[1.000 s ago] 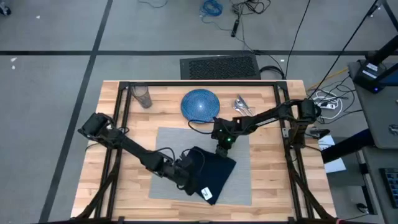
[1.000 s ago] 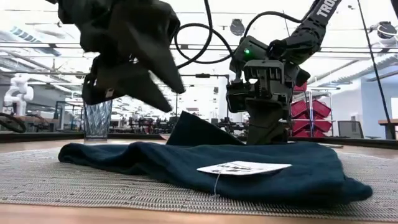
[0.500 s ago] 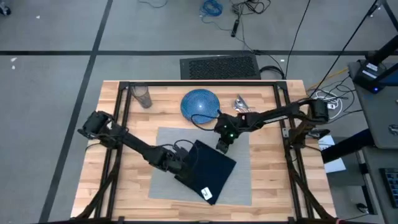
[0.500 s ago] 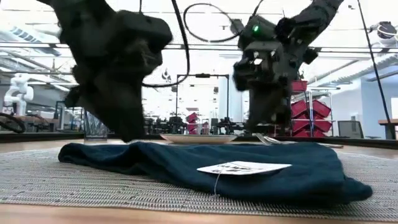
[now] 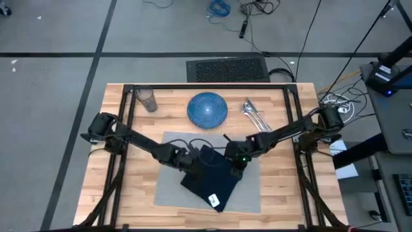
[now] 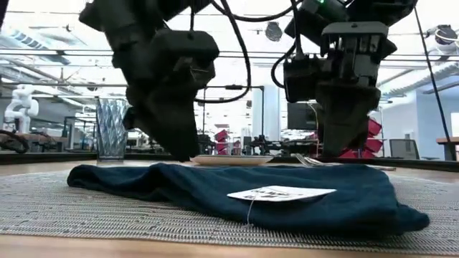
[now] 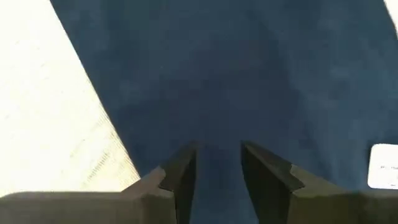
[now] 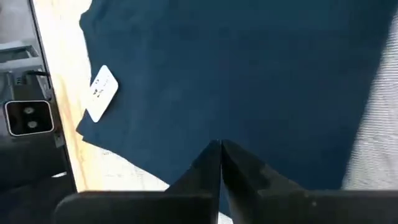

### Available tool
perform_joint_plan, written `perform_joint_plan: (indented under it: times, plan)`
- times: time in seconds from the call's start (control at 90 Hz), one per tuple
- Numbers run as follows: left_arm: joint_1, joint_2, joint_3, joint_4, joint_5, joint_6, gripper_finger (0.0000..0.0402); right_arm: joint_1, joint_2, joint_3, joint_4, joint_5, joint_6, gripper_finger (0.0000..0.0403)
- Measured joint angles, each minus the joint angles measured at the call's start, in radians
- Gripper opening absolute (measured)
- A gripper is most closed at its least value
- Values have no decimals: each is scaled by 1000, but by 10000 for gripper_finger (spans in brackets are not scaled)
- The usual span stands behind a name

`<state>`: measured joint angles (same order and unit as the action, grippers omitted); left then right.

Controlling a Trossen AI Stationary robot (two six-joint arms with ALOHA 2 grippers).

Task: Set table place
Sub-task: Fold the blue table napkin

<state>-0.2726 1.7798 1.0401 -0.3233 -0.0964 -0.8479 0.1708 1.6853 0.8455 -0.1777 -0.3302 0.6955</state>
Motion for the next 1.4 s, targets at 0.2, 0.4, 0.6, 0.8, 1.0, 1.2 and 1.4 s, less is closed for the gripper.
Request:
perform_joint_plan:
  times: [0.2,0.4,0.6,0.8,1.0,1.2,1.4]
  plan:
    - [29,23,0,0,101,70,111,8,40,0,19,17,27,0]
    - [19,66,3,48,159,71,111,8,63,0,26,7,45,0]
    - [13,92,3,124,200,71,111,8,64,0,32,10,47,0]
    - [10,106,1,205,233,70,111,-15,64,0,43,15,41,0]
    - [10,114,1,224,241,69,111,-36,90,0,69,-2,29,0]
    - [10,125,0,261,250,55,111,-38,137,2,149,-56,44,0]
    - [10,140,0,313,264,42,111,-53,142,1,177,-66,53,0]
